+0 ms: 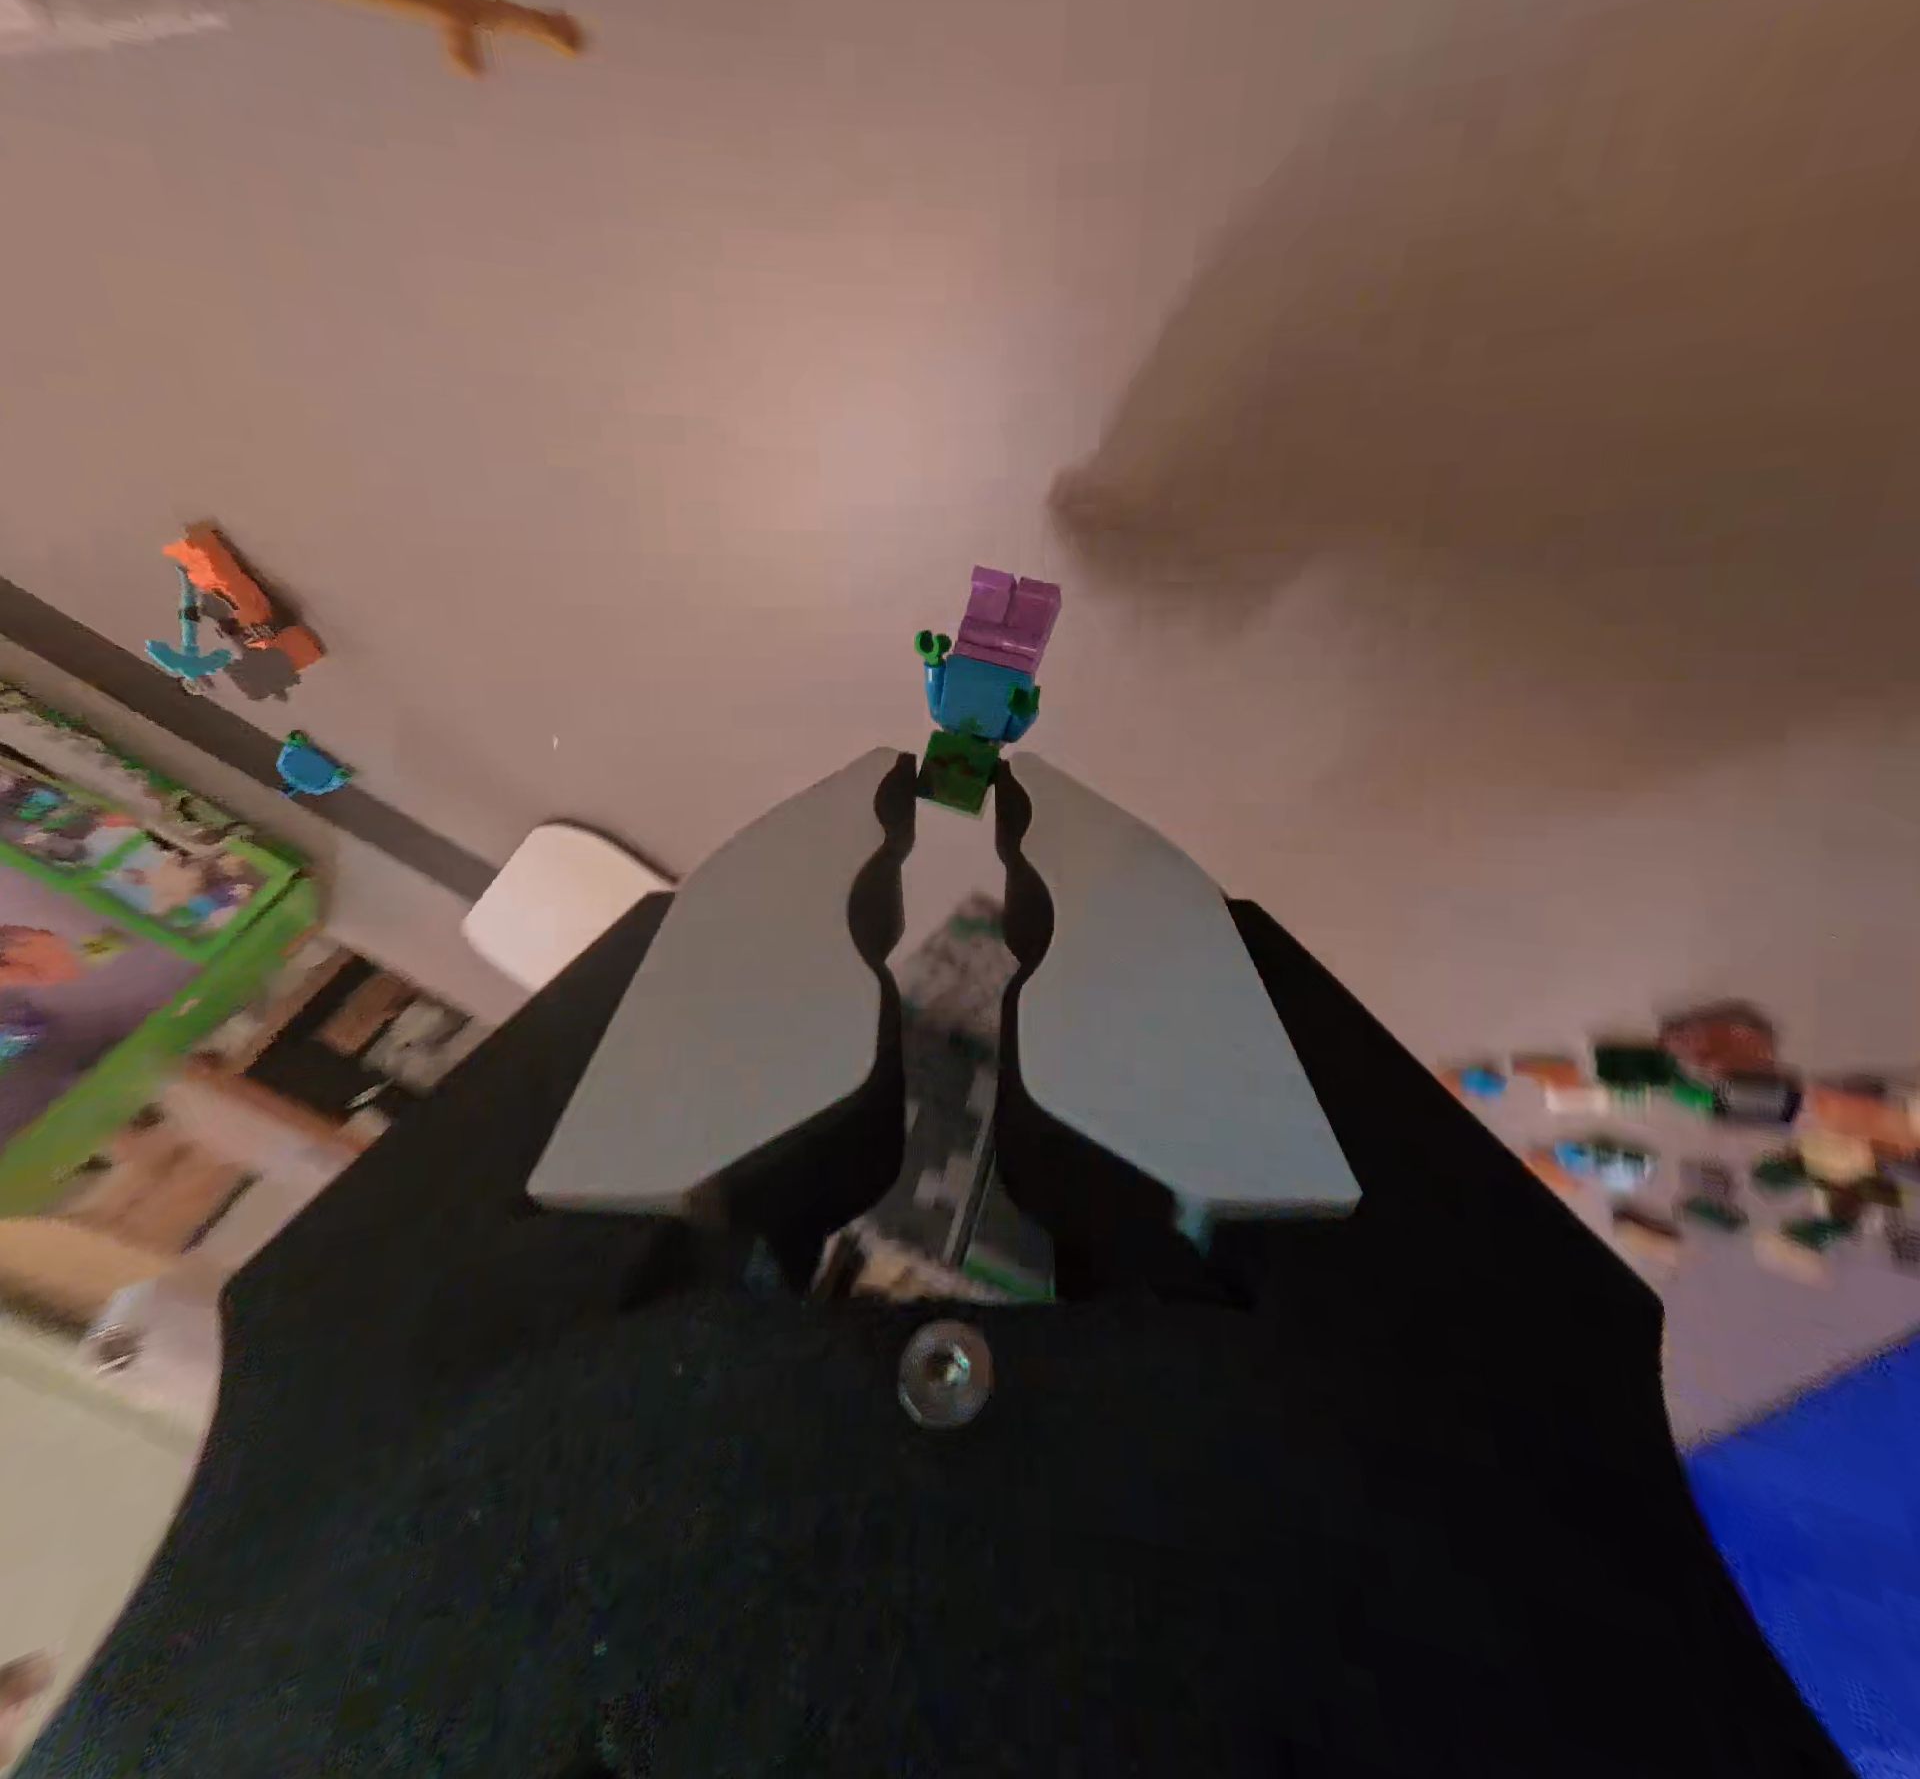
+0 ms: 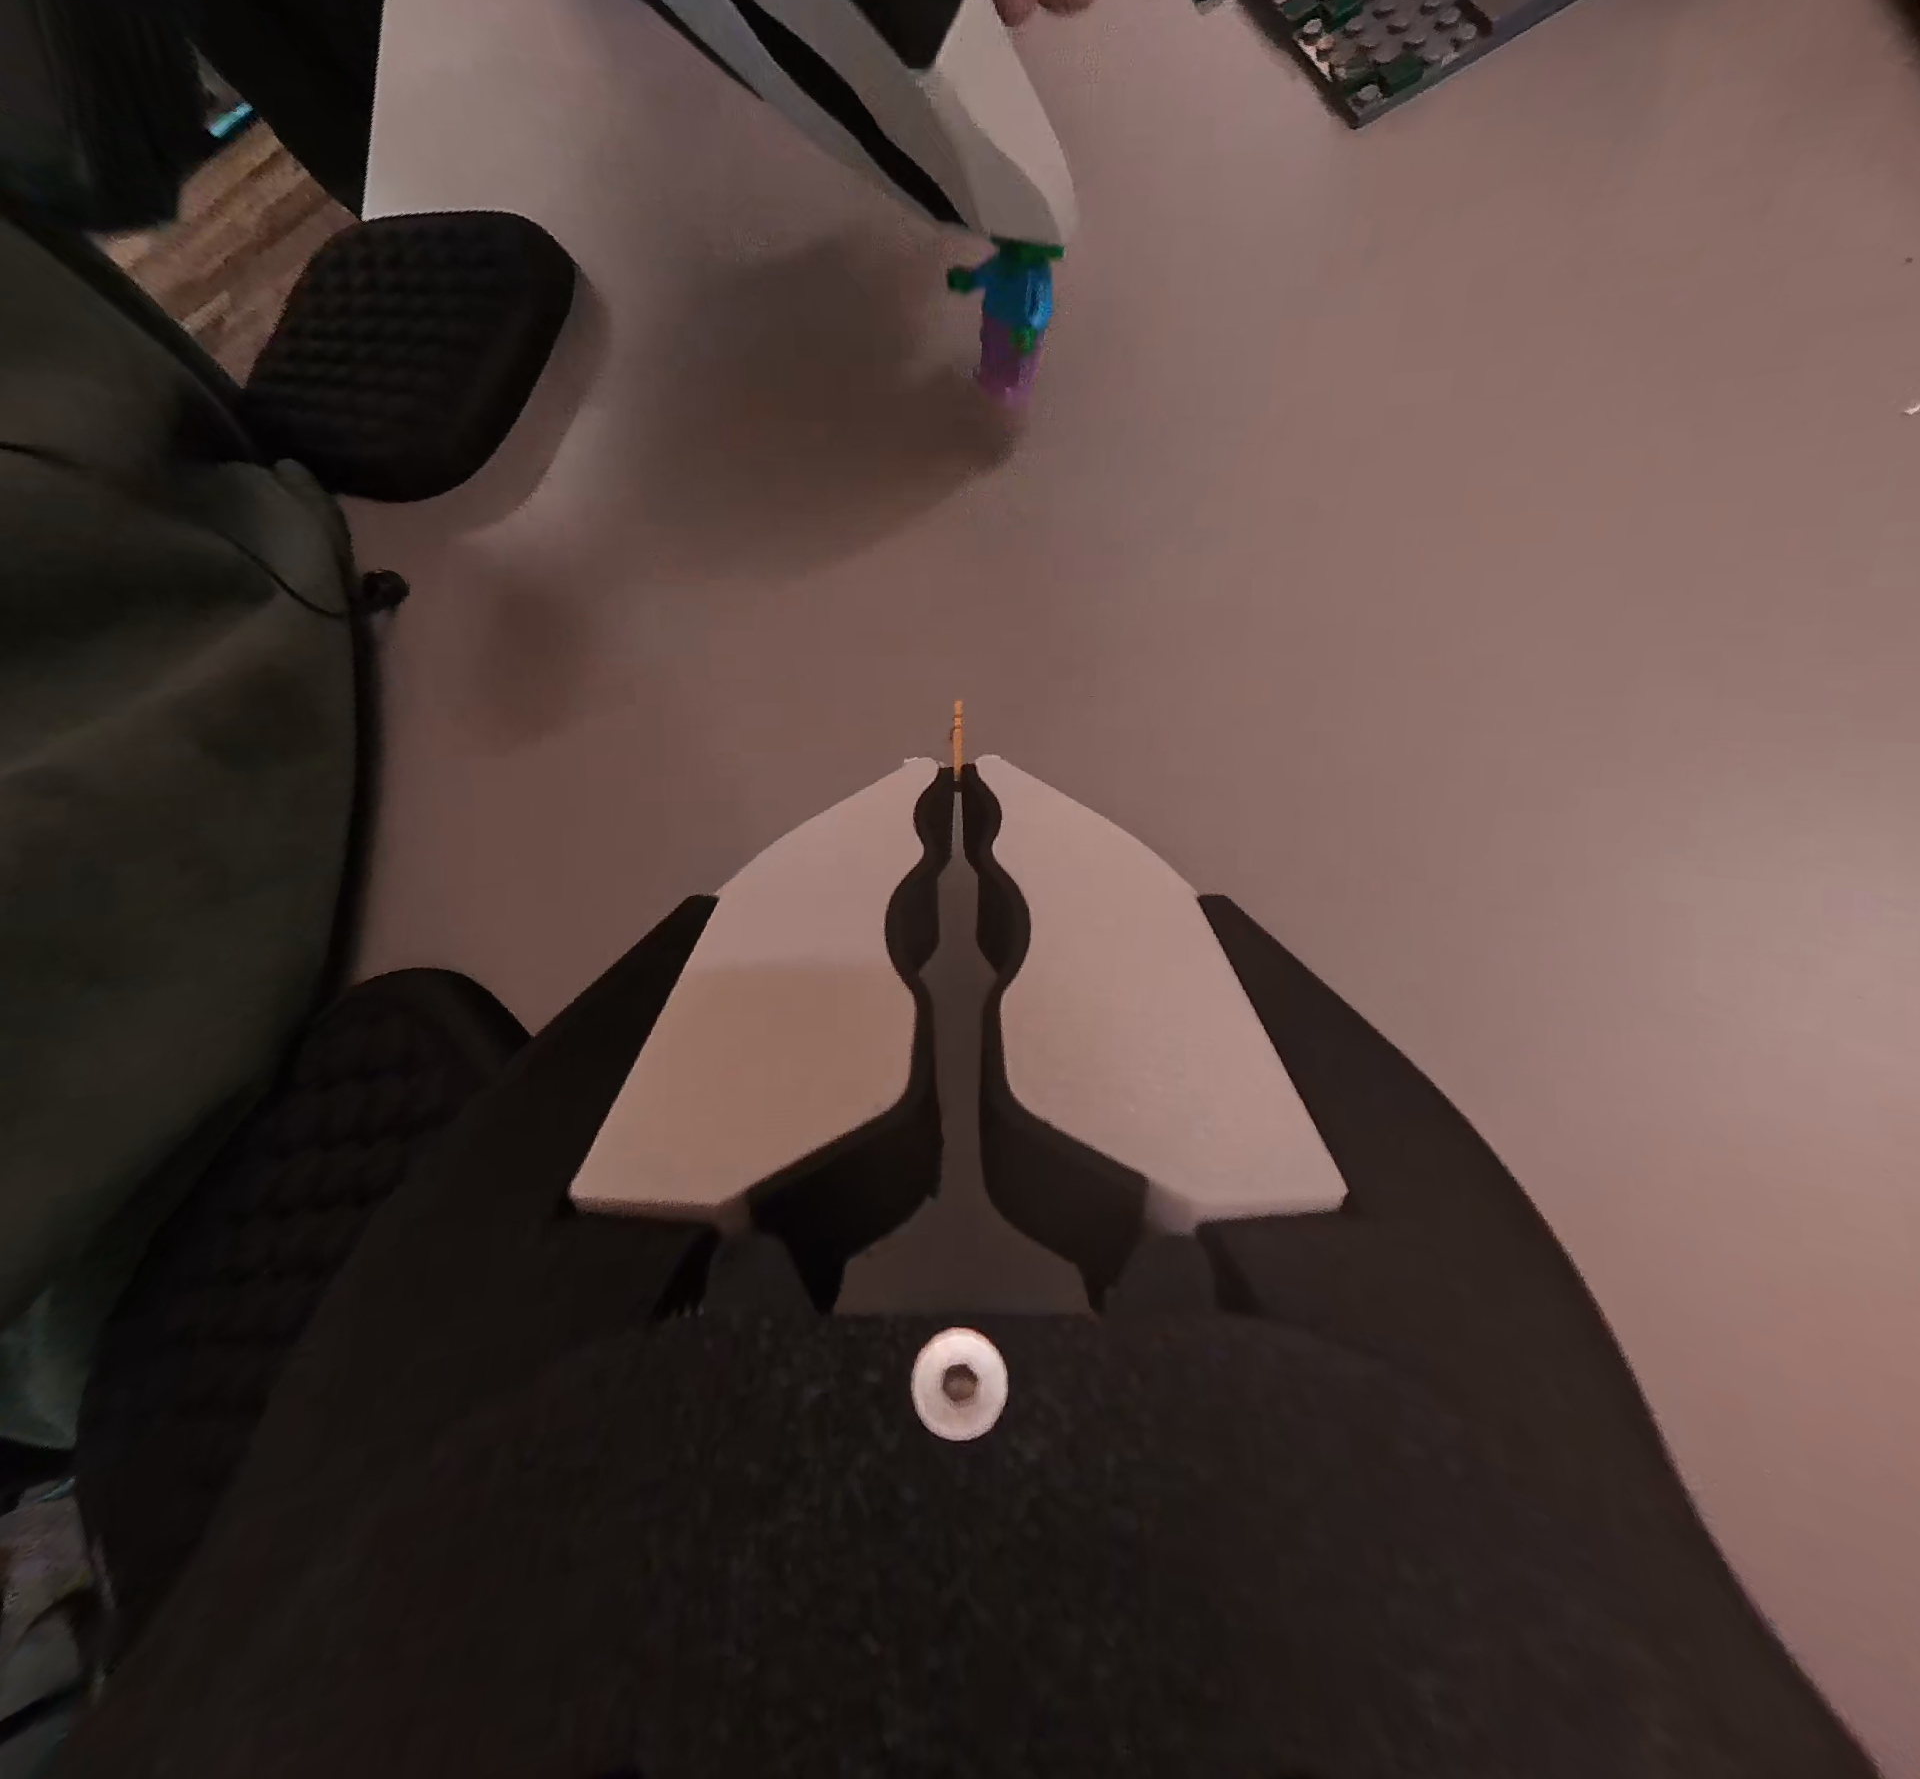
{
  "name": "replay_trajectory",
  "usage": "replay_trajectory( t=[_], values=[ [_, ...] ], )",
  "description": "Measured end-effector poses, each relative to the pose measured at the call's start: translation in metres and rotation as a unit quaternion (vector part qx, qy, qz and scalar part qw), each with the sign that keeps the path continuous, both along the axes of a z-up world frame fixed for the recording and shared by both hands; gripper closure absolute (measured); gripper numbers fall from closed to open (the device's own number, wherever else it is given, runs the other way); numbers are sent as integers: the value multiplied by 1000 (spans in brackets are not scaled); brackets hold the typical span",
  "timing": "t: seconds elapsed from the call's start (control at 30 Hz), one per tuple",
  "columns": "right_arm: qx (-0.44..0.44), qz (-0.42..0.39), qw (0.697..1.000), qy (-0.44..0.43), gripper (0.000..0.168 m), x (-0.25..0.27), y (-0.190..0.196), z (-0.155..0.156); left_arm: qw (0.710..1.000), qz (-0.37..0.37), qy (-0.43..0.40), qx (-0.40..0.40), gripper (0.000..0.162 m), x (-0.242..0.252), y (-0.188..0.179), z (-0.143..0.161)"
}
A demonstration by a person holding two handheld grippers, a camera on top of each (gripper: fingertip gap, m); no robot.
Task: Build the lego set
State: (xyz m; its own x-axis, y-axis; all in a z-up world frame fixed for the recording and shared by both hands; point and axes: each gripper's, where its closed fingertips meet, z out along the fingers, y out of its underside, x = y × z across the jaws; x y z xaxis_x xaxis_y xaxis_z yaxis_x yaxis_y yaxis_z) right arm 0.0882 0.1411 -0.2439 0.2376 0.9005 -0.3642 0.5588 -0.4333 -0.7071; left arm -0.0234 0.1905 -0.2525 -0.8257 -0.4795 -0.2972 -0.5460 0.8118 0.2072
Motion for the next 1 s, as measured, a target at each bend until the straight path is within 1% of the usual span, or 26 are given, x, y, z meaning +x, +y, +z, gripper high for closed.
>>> replay_trajectory(
  t=[0.1, 0.23, 0.37, 0.47, 0.73, 1.0],
  values=[
    [11, -4, 1000, -1, 167, -2, -3, -1, 992, -45, 67, 94, 148, -13, 1, 7],
    [13, -6, 1000, 7, 167, -3, -9, -2, 981, -71, 100, 148, 148, -20, -7, -1],
    [12, -6, 1000, 11, 167, -3, -13, -3, 980, -68, 106, 155, 147, -23, -12, -11],
    [13, -6, 1000, 14, 167, -3, -14, -3, 977, -74, 106, 171, 147, -22, -12, -12],
    [10, -6, 1000, 19, 167, -4, -15, -3, 978, -73, 101, 168, 141, -22, -18, -13],
    [7, -7, 1000, 21, 167, -4, -15, -4, 984, -51, 89, 147, 137, -25, -20, -14]
  ],
)
